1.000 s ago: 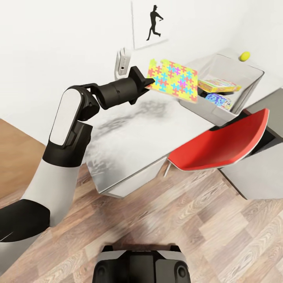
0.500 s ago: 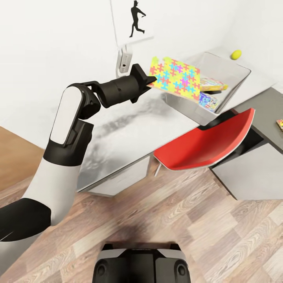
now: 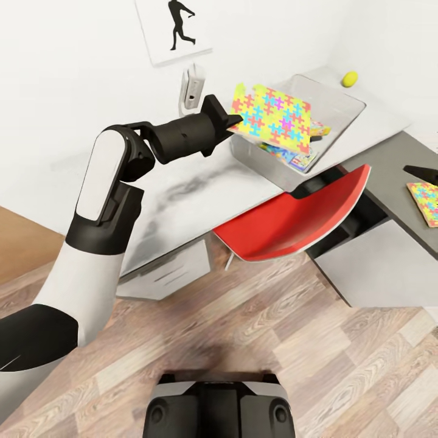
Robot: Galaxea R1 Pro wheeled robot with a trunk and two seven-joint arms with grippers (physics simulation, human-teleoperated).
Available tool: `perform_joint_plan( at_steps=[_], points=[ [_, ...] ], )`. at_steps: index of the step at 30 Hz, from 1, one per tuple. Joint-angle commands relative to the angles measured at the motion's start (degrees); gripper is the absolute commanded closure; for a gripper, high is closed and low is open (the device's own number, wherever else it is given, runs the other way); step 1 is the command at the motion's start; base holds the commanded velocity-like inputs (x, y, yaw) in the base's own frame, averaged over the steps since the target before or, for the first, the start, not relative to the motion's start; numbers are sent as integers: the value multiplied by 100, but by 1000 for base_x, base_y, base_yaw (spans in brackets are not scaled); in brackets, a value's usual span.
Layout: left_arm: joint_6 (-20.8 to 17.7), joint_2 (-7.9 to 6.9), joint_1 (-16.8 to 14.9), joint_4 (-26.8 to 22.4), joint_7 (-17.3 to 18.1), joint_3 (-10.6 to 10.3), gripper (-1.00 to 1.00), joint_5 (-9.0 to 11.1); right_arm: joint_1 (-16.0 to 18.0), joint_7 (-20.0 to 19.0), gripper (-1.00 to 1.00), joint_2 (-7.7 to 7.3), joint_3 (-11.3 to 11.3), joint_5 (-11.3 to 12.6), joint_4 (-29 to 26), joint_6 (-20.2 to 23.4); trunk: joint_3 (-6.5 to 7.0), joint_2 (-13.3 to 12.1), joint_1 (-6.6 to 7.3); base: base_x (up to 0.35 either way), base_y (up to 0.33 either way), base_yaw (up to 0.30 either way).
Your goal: Put all the toys in the child's room - the three board games (two on the bed and one on the table), the two jigsaw puzzles on the table, and the tennis ball on the table - inside the toy box on the table in the child's room.
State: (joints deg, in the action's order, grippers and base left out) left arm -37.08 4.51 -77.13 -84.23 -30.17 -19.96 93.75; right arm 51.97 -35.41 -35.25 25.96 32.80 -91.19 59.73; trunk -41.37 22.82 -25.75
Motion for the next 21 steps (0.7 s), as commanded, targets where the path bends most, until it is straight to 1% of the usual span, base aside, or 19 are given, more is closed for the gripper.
perform_joint_plan(
  at_steps=[1,3,5,6,8,9,11,13,17,21],
  points=[
    [3,-9,2,-8,-57,10,100,65,162,46,-100,105,-164,-34,27,27,-14,10,-3,0,-153,0],
    [3,-43,24,-17,-50,27,100,64,466,233,-100,306,-521,-35,96,27,-27,10,-3,0,-110,0],
    [3,-125,60,-63,-42,42,100,66,740,431,-100,472,-848,-36,206,27,-36,10,-3,0,-71,0],
    [4,-181,79,-103,-40,51,100,67,860,520,-100,538,-985,-36,266,27,-39,10,-3,0,-50,0],
    [6,-292,111,-182,-37,71,100,71,1053,652,-100,645,-1185,-36,372,27,-44,10,-3,0,-36,0],
    [6,-292,111,-182,-37,71,100,71,1053,652,-100,645,-1185,-36,372,27,-46,10,-3,0,-32,0],
    [6,-373,133,-249,-36,90,100,75,1182,738,-100,720,-1313,-33,442,27,-49,10,-3,0,-23,0],
    [7,-427,147,-294,-35,123,100,77,1265,795,-100,768,-1394,-28,484,27,-51,10,-3,0,-20,0],
    [6,-470,159,-336,-30,165,100,81,1337,844,-100,805,-1454,-24,521,27,-53,10,-3,0,-75,0],
    [3,-487,160,-370,-29,187,100,81,1374,865,-100,824,-1482,-23,539,27,-54,10,-3,19,-210,0]
  ],
)
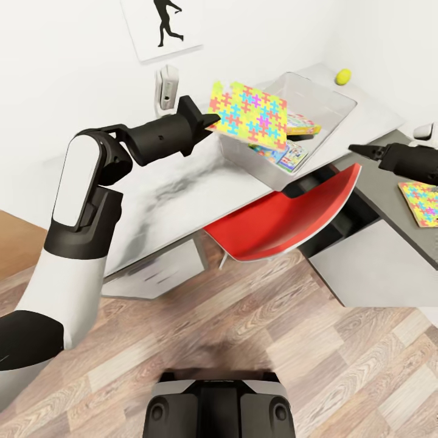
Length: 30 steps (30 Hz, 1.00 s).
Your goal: Put all the toys in the child's room - the three board games (two on the bed and one on the table), the two jigsaw puzzles on the table, and the tennis ball on the table - inside the toy box on the table in the child's room.
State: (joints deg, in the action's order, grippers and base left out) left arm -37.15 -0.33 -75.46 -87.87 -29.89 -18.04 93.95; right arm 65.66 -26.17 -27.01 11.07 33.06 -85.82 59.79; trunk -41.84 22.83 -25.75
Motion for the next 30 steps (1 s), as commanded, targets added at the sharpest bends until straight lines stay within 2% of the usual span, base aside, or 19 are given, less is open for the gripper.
perform_joint_plan(
  at_steps=[1,8,10,11,17,25,30],
  points=[
    [9,-6,-7,-17,-58,-2,100,61,13,-53,-100,3,2,-49,6,21,-7,9,-4,41,-251,0],
    [7,-17,-17,-56,-55,11,100,62,36,-39,-100,-7,-6,-48,-15,21,-8,9,-4,84,-293,0],
    [70,44,48,-119,9,12,100,1,-30,-104,-100,58,59,-9,-80,21,-8,9,-4,0,0,0],
    [109,9,80,-85,43,31,100,-5,-62,-136,-100,81,24,-18,-113,21,-8,9,-4,0,0,0],
    [152,8,273,-81,232,31,100,-5,-243,-137,-100,81,19,-18,-289,21,-8,9,-4,0,0,0],
    [152,8,531,-81,233,31,100,-5,-243,-137,-100,81,19,-18,-289,21,-8,9,-4,0,0,0],
    [152,8,551,-81,233,31,100,-5,-243,-137,-100,81,19,-18,-289,21,-8,9,-4,0,0,0]
  ],
)
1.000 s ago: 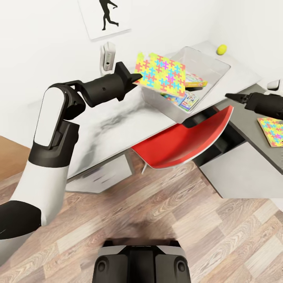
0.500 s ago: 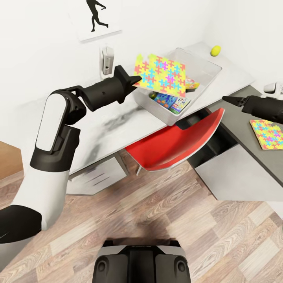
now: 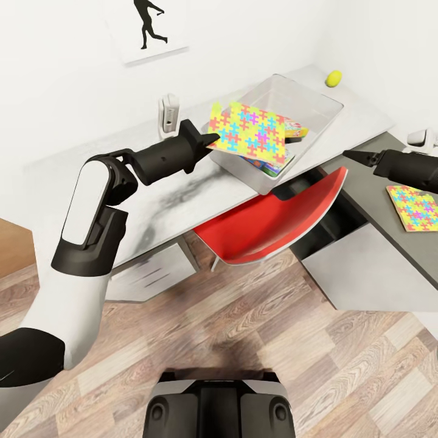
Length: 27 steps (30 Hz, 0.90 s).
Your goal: Put all the toys in the child's room - the three board games (two on the bed and one on the table), the two jigsaw puzzles on the table, and the tennis ball on the table - inside the toy box on the table in the child's room.
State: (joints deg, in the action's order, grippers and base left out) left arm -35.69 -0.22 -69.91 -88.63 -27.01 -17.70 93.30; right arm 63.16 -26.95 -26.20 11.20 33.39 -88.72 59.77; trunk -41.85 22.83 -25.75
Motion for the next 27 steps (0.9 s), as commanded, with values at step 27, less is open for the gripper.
perform_joint_plan(
  at_steps=[27],
  points=[
    [-184,-177,-359,154,-347,80,100,196,361,70,-100,63,-14,-49,-85,23,-7,9,-3,0,0,0]
  ],
)
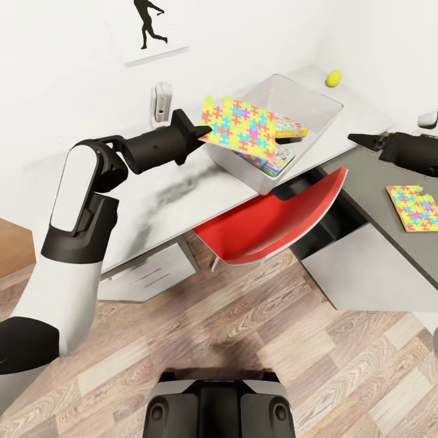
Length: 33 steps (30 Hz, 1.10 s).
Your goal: Put all the toys in the child's room - the three board games (two on the bed and one on the table), the two jigsaw puzzles on the table, and the tennis ball on the table - inside the toy box on the table in the child's room.
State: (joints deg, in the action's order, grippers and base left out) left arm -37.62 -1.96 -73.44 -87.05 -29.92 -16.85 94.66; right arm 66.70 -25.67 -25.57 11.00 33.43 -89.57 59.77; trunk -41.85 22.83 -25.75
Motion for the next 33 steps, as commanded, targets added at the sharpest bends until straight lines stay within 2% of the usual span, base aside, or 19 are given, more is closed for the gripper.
perform_joint_plan(
  at_steps=[1,8,9,15,33],
  points=[
    [3,-9,-39,-2,-63,-3,100,64,39,-56,-100,2,9,-52,-5,23,-7,9,-3,0,0,0],
    [-4,-19,-264,8,-83,4,100,74,264,-48,-100,3,14,-25,-19,23,-7,9,-3,0,0,0],
    [-3,-20,-1156,9,-85,4,100,75,496,-47,-100,3,14,-17,-20,23,-7,9,-3,0,0,0],
    [-1,-27,-1185,12,-89,6,100,78,494,-41,-100,4,18,10,-26,23,-7,9,-3,25,-85,0],
    [11,-39,-1162,12,-91,6,100,79,423,-40,-100,0,32,51,-134,23,-7,9,-3,76,-210,0]
  ],
)
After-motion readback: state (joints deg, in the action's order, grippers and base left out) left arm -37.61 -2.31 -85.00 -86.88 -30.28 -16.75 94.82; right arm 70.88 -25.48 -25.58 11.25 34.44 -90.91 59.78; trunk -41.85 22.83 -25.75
